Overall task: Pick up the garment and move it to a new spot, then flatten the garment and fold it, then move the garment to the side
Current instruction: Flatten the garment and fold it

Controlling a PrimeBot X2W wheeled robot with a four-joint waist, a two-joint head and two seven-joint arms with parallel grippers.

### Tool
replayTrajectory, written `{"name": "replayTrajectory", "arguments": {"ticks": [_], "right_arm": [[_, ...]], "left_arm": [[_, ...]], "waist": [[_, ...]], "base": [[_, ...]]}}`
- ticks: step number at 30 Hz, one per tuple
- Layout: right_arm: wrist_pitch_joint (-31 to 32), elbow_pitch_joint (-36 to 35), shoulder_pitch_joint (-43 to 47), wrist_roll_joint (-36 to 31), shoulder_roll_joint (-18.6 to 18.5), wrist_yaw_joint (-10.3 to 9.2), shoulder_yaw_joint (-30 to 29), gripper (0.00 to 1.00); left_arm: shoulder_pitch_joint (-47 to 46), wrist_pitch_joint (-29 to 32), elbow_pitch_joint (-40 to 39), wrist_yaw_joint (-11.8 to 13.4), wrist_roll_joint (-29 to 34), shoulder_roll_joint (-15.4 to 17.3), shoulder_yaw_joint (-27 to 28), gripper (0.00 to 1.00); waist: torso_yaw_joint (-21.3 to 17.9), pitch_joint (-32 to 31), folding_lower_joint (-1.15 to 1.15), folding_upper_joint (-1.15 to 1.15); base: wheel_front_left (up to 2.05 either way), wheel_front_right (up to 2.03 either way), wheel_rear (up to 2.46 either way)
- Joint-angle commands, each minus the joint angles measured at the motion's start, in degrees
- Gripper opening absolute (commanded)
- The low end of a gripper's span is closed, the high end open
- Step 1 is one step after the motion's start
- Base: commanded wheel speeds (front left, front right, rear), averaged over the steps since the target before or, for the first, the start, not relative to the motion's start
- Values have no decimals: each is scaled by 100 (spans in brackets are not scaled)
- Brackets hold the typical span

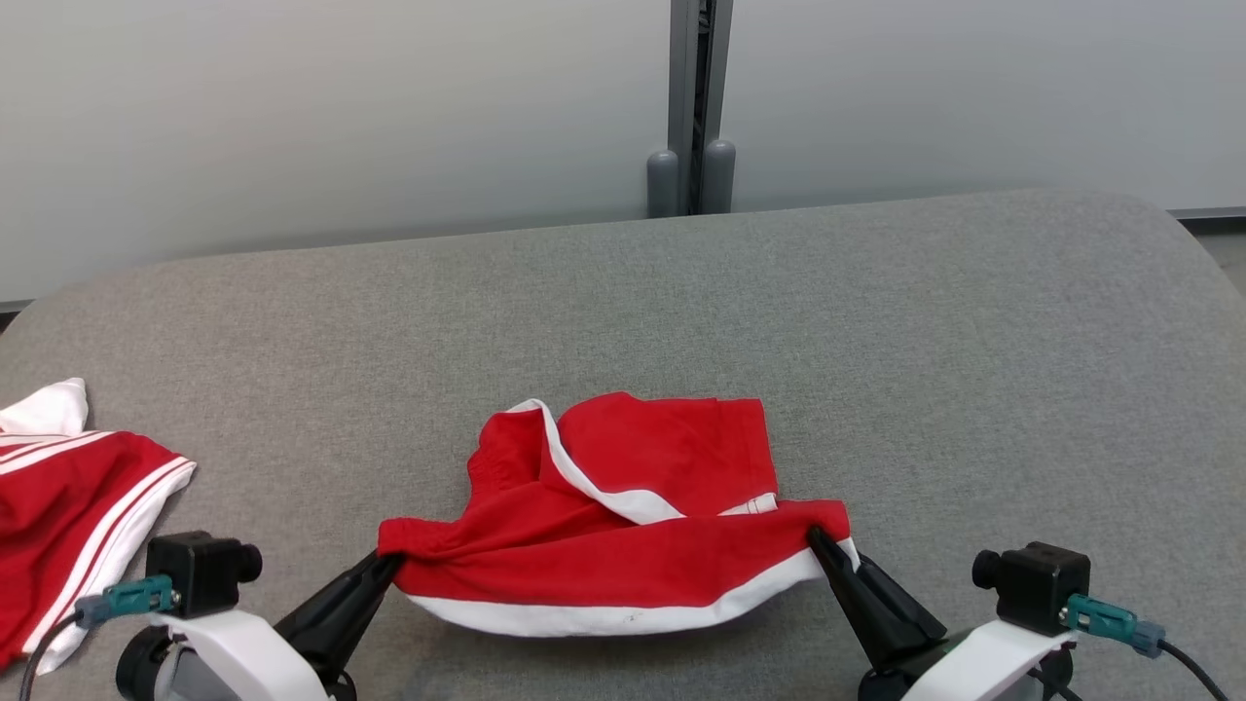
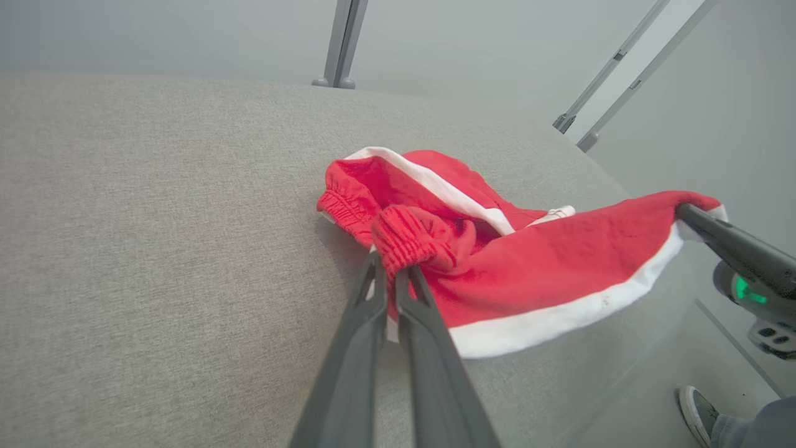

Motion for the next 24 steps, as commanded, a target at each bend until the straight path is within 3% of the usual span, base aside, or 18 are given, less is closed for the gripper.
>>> {"name": "replayTrajectory", "arguments": {"ticks": [1,5,9,12,17,21,24], "right_arm": [[77,-75,-18,-75,6,14,-12,0],[220,-145,-283,-174,65,14,43,0],[508,28,-905,-315,92,14,120,0],[816,223,-1547,-158,172,14,186,0],[2043,762,-2850,370,231,14,252,0],[2553,1087,-4029,564,266,14,251,0],[2689,1337,-4941,645,301,14,180,0]], "left_arm": [[-217,130,-28,57,57,59,14,0],[-490,548,-46,51,-12,121,-38,0],[-1076,1318,65,-213,-235,301,-24,0],[-1632,2161,279,-456,-460,558,-22,0],[-2787,3777,652,-767,-827,954,23,0],[-3743,4775,954,-861,-1402,964,286,0],[-4473,5231,1222,-779,-1730,868,558,0]], "waist": [[8,63,0,0],[-14,251,0,0],[-84,645,0,0],[-130,992,0,0],[-196,1665,0,0],[-224,2191,0,0],[-241,2585,0,0]], "base": [[0,0,0],[0,0,0],[0,0,0],[0,0,0],[0,0,0],[0,0,0],[0,0,0]]}}
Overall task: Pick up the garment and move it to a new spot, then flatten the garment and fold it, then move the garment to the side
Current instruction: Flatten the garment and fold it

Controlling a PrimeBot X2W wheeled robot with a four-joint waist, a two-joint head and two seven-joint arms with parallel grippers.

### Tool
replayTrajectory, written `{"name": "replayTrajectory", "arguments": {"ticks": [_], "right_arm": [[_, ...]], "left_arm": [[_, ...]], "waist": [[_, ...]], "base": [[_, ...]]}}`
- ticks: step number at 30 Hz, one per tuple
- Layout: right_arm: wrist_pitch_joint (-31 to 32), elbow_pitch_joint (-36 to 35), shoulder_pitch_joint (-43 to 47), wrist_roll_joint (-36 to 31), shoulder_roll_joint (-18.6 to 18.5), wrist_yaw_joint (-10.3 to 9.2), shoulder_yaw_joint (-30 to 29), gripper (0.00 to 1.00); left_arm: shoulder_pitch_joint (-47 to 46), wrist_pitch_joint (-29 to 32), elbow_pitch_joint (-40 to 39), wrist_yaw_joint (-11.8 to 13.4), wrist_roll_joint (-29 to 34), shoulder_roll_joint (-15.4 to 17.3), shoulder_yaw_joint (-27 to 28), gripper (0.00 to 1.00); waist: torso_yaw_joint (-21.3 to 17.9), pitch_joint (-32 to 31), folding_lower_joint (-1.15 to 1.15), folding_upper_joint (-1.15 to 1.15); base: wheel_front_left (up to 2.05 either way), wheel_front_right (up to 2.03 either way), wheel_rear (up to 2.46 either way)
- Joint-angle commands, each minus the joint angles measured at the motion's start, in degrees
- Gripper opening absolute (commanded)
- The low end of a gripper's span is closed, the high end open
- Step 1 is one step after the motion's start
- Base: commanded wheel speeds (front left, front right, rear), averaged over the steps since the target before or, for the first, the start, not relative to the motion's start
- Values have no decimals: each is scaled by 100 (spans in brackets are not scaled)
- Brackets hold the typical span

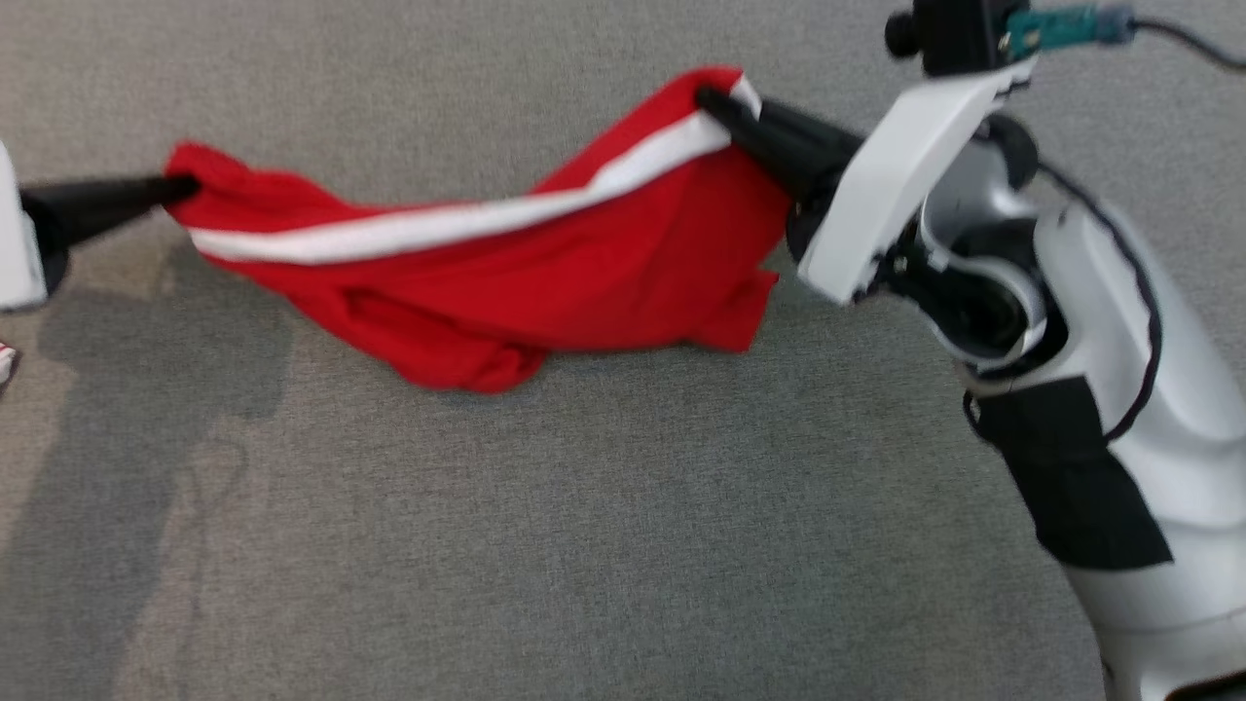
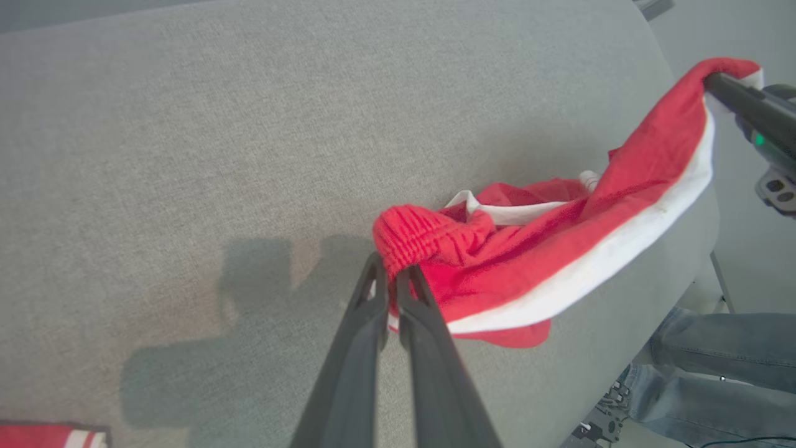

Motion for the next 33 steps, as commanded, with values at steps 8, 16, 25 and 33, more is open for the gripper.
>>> {"name": "replayTrajectory", "arguments": {"ticks": [8,16,25,33], "right_arm": [[-181,931,-2200,110,101,14,-292,0],[-1081,1734,-3589,-283,98,13,-453,0],[-2203,2429,-3902,-834,103,7,-403,0],[-1891,2932,-3535,-549,105,7,243,0]], "left_arm": [[-2112,364,1009,184,526,-338,310,0],[-3607,-844,2141,-182,1468,-975,457,0],[-3817,-1152,2927,-397,1539,-1461,121,0],[-3143,-682,2689,-405,1236,-1170,-520,0]], "waist": [[-57,1203,0,0],[-53,1232,0,0],[22,1198,0,0],[2,1364,0,0]], "base": [[0,0,0],[0,0,0],[0,0,0],[0,0,0]]}}
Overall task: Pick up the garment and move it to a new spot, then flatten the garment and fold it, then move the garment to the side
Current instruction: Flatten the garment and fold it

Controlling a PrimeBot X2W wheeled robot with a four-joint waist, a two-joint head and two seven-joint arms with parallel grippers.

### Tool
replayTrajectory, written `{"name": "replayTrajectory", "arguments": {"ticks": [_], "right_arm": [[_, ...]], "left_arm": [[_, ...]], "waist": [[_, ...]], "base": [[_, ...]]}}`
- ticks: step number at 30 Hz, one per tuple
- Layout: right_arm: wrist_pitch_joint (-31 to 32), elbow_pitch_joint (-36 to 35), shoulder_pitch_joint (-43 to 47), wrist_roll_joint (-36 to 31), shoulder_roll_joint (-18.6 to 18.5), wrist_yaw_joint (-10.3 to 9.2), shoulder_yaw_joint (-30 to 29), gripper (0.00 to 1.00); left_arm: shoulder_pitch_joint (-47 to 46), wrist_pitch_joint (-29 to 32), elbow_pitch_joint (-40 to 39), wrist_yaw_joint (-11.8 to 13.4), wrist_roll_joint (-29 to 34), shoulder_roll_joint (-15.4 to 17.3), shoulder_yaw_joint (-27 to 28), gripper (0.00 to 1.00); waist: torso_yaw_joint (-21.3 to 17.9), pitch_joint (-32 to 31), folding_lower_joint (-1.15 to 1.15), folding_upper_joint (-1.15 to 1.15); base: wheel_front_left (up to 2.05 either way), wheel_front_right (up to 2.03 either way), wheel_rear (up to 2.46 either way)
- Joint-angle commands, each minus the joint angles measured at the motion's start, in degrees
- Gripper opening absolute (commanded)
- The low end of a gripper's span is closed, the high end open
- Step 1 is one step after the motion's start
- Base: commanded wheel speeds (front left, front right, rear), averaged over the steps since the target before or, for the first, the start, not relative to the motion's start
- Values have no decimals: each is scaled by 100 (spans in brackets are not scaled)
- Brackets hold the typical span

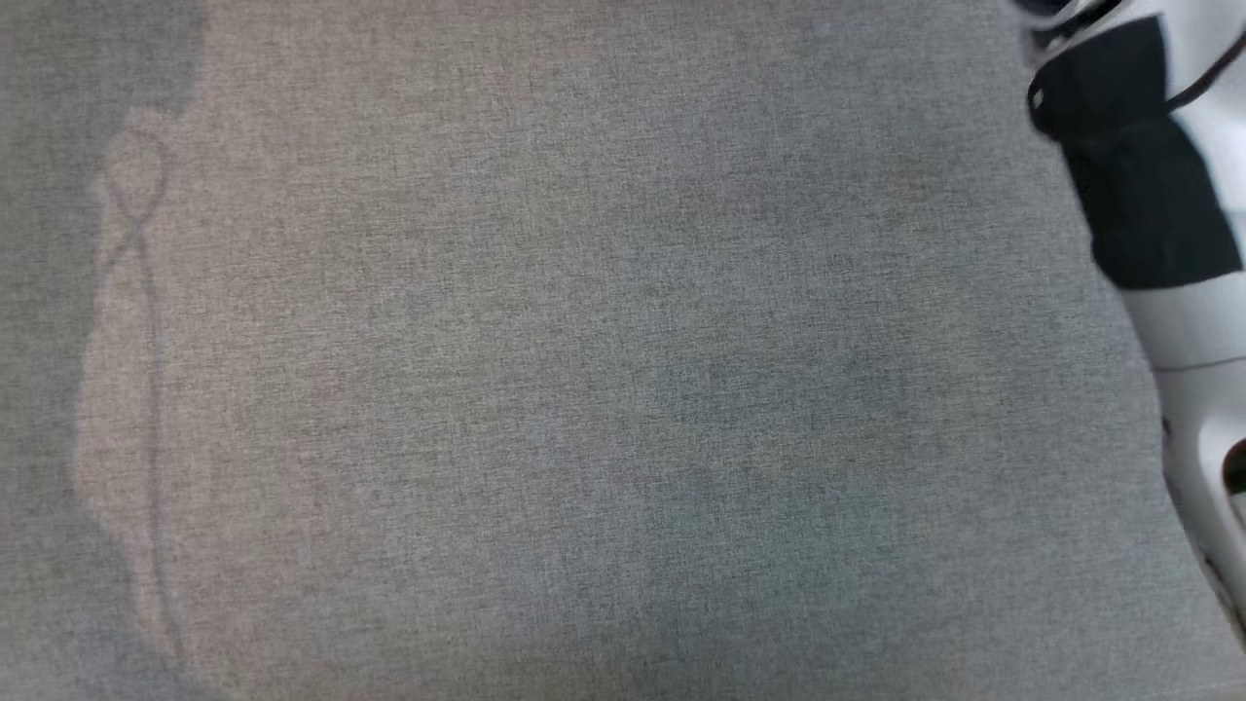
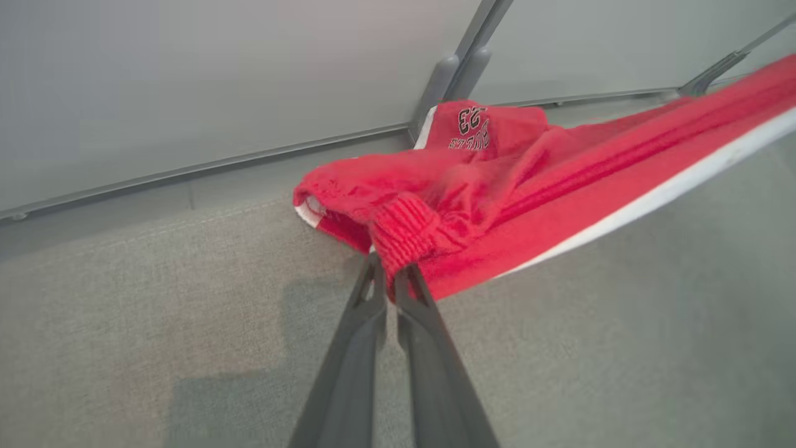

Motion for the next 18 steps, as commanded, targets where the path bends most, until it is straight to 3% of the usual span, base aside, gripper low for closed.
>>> {"name": "replayTrajectory", "arguments": {"ticks": [1,11,18], "right_arm": [[61,44,116,57,-47,-1,71,0],[796,-192,1019,419,-311,0,1016,0],[1091,-760,2019,666,-670,0,1515,0]], "left_arm": [[162,70,-9,-8,-52,80,-73,0],[1133,369,-678,-9,-646,616,-548,0],[2131,-213,-1341,-10,-876,860,-845,0]], "waist": [[-20,9,-1,0],[-135,-402,-1,0],[-116,-1216,-1,0]], "base": [[0,0,0],[0,0,0],[0,0,0]]}}
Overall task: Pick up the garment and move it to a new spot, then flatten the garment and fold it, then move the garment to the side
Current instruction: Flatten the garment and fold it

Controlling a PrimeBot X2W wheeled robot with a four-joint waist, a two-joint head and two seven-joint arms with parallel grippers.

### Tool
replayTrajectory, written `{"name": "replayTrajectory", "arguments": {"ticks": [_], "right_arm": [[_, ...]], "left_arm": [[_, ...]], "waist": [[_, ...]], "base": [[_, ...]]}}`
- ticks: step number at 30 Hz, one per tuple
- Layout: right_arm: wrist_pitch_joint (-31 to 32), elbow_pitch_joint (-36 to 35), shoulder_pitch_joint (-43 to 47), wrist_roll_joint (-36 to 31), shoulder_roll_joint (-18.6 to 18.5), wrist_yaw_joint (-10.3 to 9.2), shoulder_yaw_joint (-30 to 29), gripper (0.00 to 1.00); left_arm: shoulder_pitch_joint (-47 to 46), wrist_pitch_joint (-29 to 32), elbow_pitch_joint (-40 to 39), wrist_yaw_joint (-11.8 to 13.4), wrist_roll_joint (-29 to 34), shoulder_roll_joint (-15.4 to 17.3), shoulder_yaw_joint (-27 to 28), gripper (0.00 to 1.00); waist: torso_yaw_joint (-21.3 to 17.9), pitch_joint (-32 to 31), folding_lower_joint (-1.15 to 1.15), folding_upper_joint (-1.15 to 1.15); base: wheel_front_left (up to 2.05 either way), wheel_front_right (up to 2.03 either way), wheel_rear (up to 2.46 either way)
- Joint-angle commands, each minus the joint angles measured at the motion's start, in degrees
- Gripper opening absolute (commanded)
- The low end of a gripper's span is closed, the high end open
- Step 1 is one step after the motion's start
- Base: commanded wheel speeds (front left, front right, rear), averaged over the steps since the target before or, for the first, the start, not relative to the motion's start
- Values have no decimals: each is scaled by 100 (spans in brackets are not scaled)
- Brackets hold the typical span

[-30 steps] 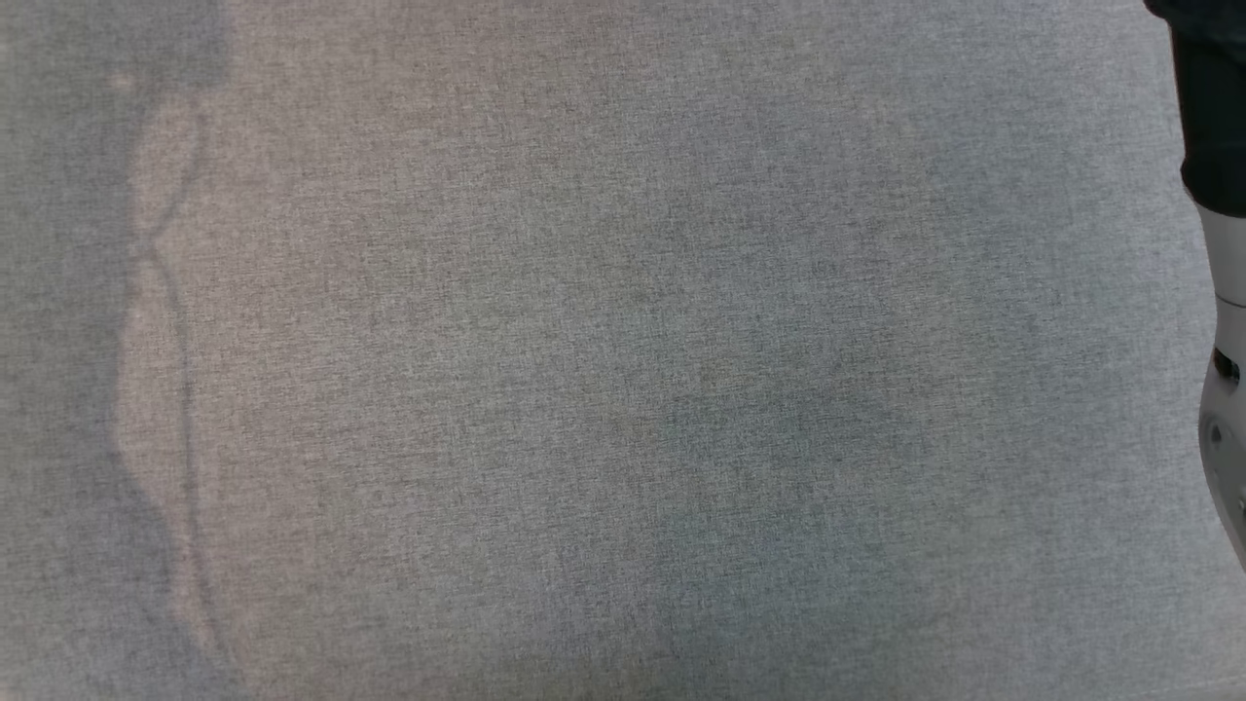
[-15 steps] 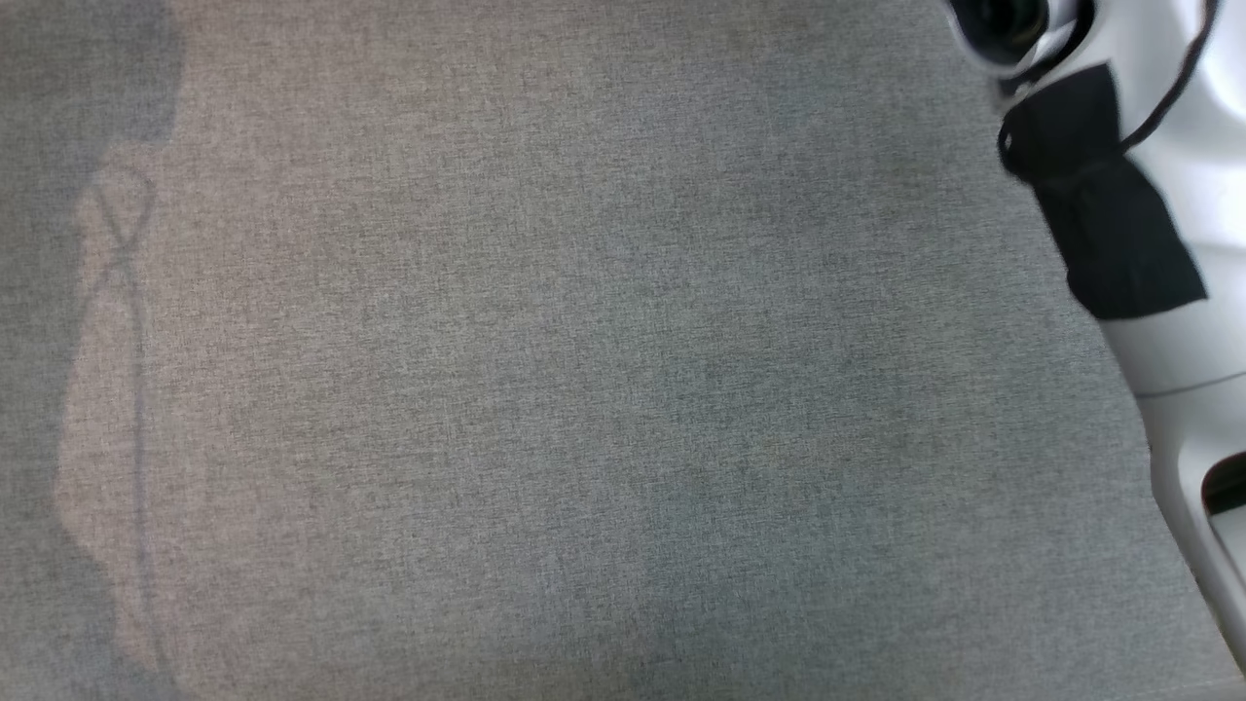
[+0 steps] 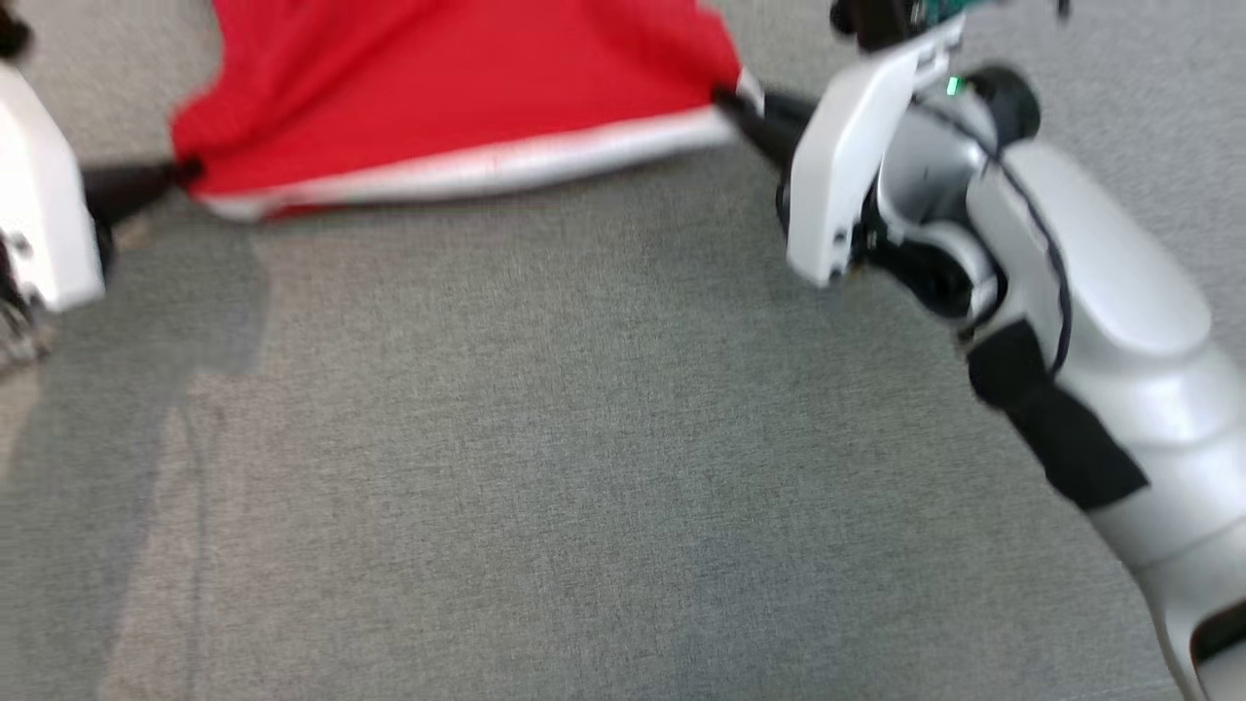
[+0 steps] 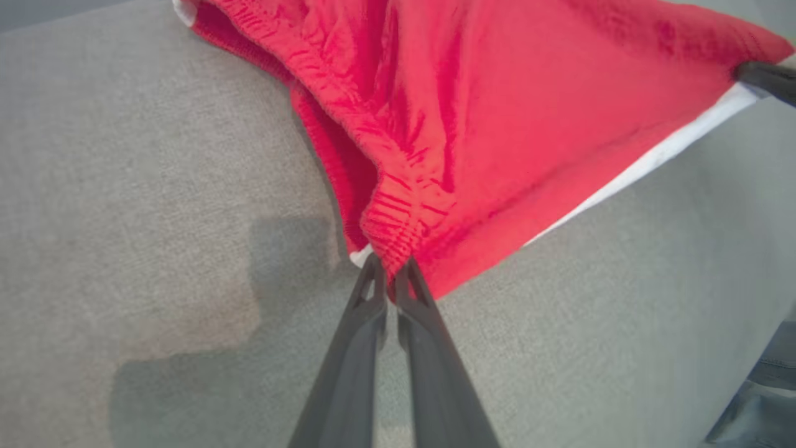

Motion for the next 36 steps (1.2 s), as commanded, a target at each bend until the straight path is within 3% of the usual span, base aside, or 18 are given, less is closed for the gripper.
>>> {"name": "replayTrajectory", "arguments": {"ticks": [1,7,17,22,28,33,36], "right_arm": [[54,-130,261,65,-108,0,67,0],[370,-927,1410,216,-648,0,221,0],[1577,-2581,3593,-56,-1266,0,-587,0],[2195,-3544,4647,-313,-1271,0,-1135,0],[3103,-4918,5795,-763,-952,1,-1876,0],[3455,-5405,5610,-1092,-631,1,-2088,0],[3593,-5390,5267,-1131,-452,1,-2060,0]], "left_arm": [[225,-106,-136,-10,-85,97,-45,0],[1176,-628,-753,-10,-159,345,-375,0],[2385,-269,-1477,104,-907,628,-847,0],[2846,-372,-2131,286,-1068,817,-972,0],[3118,-465,-2683,563,-1119,1106,-1024,0],[2819,-352,-2670,644,-1107,1170,-889,0],[2609,-226,-2464,635,-1305,1041,-739,0]], "waist": [[26,-443,0,0],[154,-1178,0,0],[141,-2258,0,0],[122,-2421,0,0],[161,-2415,0,0],[240,-2199,0,0],[327,-2015,0,0]], "base": [[0,0,0],[0,0,0],[0,0,0],[0,0,0],[0,0,0],[0,0,0],[0,0,0]]}}
